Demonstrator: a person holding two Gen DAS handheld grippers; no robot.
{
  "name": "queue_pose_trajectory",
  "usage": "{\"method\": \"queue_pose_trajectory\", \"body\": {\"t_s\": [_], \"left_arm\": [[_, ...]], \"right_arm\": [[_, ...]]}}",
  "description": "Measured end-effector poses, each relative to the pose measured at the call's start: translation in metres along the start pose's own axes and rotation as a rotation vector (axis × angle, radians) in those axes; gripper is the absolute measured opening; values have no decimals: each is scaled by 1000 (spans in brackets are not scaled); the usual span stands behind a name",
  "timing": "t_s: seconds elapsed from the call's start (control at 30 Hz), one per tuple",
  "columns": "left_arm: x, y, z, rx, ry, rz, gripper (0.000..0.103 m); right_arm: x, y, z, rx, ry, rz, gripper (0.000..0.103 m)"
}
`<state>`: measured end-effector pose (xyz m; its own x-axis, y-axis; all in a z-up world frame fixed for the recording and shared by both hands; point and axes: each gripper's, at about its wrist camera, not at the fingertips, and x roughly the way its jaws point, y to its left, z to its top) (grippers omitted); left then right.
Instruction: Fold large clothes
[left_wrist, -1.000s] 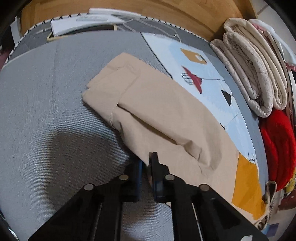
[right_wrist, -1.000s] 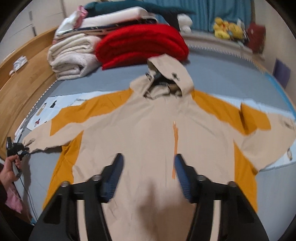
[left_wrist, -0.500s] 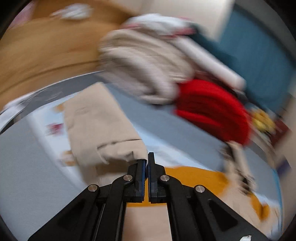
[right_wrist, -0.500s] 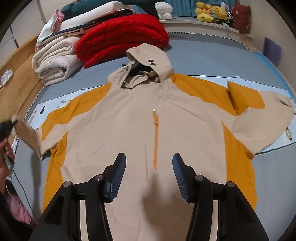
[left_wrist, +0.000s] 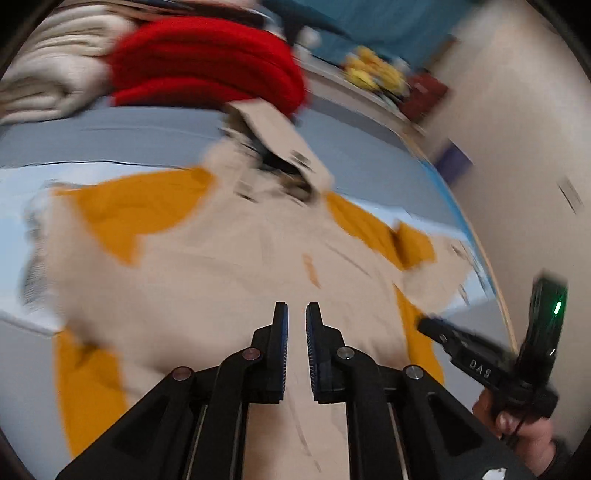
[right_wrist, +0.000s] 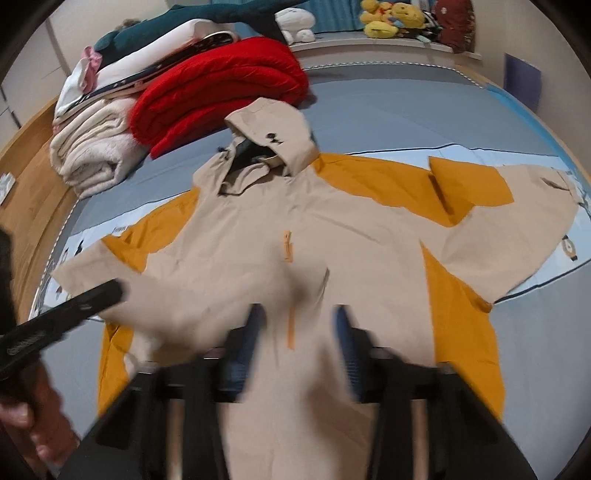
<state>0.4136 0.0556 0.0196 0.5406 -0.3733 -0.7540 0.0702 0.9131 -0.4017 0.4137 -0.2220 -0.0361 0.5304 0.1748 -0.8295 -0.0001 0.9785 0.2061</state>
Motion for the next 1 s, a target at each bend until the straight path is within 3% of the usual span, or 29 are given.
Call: {"method": "queue_pose_trajectory", "body": {"t_s": [0.1,0.2,0.27,0.5,0.7,0.87,0.9,1.0], "left_arm": [[-32,19,6,-54,-64,123,11],[-44,32,-2,-21,-133,264,12],[-28,43,-2,-3,-89,344,12],[-20,69,19,-4,-86,360,13],[-24,101,32,-61,-105,403,13],[-33,122,37,-118,-119,417,13],[-34,125,37,-128,-120,415,13],[-33,131,37,-138,-112,420,13]], "right_arm": [[2,-10,2,45,6,4,25],[13,-16,0,91,41,20,25],[24,-19,-3,114,81,59,27],[70,-23,-21,220,236,134,43],[109,-24,-38,320,377,177,44],[126,-22,-43,357,424,171,44],[128,-22,-43,358,426,167,43],[130,-17,-40,345,410,147,23]]}}
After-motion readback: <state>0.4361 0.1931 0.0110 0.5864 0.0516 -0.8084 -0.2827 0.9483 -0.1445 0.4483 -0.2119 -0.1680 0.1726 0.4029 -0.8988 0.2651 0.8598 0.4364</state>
